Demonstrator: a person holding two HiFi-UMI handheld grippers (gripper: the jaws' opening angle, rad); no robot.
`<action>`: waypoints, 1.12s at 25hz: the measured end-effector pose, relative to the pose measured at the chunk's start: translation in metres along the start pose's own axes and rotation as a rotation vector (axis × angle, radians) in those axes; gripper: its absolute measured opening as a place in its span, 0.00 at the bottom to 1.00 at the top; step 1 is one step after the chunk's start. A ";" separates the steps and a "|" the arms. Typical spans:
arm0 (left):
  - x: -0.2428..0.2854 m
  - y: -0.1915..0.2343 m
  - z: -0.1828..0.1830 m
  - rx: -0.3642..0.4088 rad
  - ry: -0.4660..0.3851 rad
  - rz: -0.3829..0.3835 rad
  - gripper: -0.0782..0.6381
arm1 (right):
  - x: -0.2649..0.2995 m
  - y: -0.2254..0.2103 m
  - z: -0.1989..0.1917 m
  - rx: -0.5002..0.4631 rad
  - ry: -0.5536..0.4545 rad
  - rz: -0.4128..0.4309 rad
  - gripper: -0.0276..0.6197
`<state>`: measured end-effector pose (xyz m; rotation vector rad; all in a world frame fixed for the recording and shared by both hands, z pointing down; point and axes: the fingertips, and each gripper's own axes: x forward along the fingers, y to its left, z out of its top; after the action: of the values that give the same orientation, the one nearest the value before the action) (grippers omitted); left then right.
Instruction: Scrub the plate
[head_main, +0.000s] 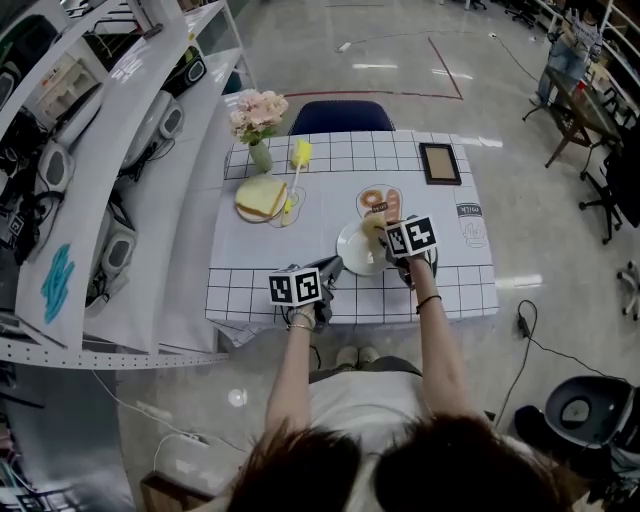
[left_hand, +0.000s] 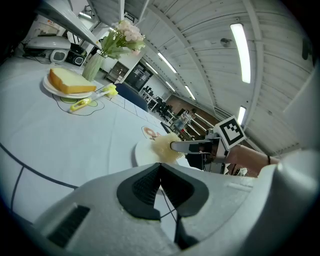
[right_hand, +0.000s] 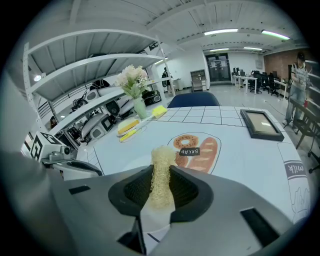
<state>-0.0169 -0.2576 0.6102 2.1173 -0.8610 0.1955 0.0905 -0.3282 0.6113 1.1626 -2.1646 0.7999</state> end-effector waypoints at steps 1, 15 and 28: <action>0.000 0.002 -0.001 0.001 0.003 0.004 0.12 | -0.001 0.000 -0.001 0.001 0.001 -0.001 0.16; 0.000 -0.006 -0.001 0.001 0.004 -0.019 0.12 | -0.012 0.000 -0.012 -0.015 0.037 0.016 0.16; 0.000 -0.011 -0.005 0.010 0.013 -0.033 0.12 | -0.023 0.004 -0.025 -0.014 0.069 0.044 0.16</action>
<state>-0.0087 -0.2495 0.6060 2.1357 -0.8179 0.1968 0.1025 -0.2958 0.6112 1.0682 -2.1419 0.8308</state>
